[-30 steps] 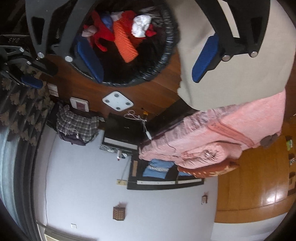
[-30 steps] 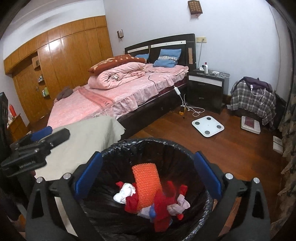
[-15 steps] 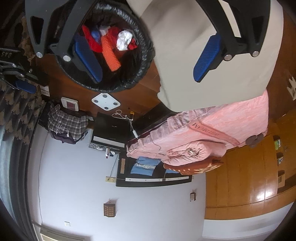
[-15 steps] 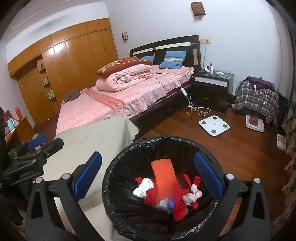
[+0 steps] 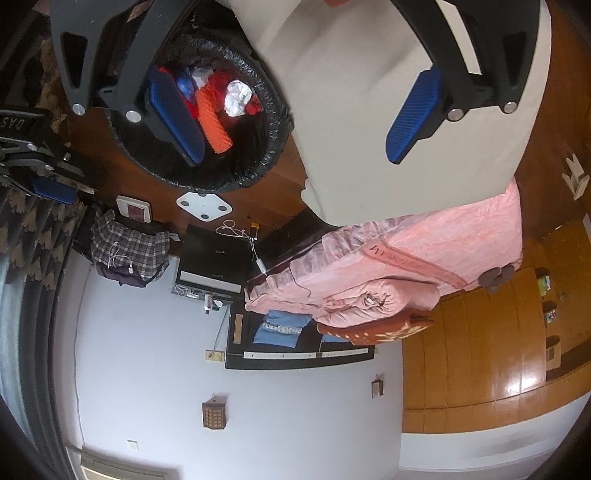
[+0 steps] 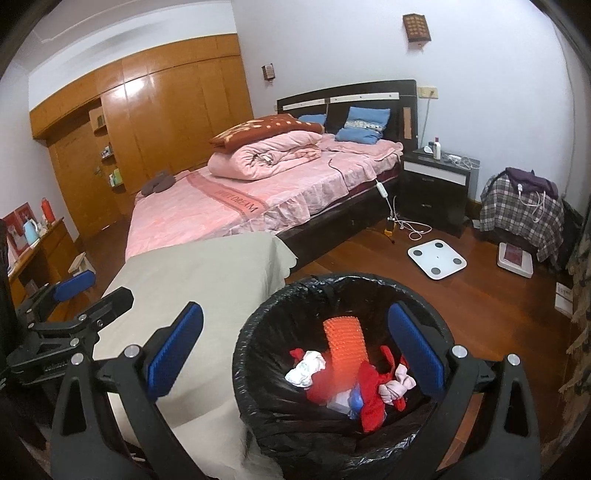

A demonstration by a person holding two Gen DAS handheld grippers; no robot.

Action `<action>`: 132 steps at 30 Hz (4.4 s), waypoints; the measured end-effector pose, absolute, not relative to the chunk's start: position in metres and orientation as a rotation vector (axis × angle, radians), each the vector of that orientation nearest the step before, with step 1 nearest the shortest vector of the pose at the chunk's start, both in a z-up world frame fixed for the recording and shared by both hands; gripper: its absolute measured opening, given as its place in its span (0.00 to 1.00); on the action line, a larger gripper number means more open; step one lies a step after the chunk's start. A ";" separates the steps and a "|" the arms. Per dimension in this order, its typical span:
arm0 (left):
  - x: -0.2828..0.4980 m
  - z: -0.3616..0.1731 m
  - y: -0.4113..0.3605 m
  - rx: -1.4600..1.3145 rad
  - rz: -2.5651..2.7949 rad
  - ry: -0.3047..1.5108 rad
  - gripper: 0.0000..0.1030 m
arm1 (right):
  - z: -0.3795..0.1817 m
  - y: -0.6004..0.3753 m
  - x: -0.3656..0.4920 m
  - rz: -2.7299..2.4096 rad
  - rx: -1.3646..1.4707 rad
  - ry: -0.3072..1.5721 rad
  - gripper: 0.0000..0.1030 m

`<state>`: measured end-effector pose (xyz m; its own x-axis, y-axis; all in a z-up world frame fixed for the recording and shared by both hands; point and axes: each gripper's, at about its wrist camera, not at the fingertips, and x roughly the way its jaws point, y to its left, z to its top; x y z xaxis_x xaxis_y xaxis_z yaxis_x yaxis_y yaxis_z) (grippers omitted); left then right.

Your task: Collect trash

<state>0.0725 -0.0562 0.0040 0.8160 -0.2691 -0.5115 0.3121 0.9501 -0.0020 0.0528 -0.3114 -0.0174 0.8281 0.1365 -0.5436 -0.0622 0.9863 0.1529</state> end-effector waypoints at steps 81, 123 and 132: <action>0.058 0.017 -0.048 0.073 -0.296 0.496 0.94 | -0.008 -0.296 0.049 0.134 0.109 0.581 0.95; 0.059 0.017 -0.044 0.073 -0.297 0.499 0.94 | -0.007 -0.290 0.049 0.133 0.110 0.585 0.95; 0.060 0.016 -0.043 0.073 -0.296 0.502 0.94 | -0.007 -0.290 0.049 0.133 0.111 0.587 0.95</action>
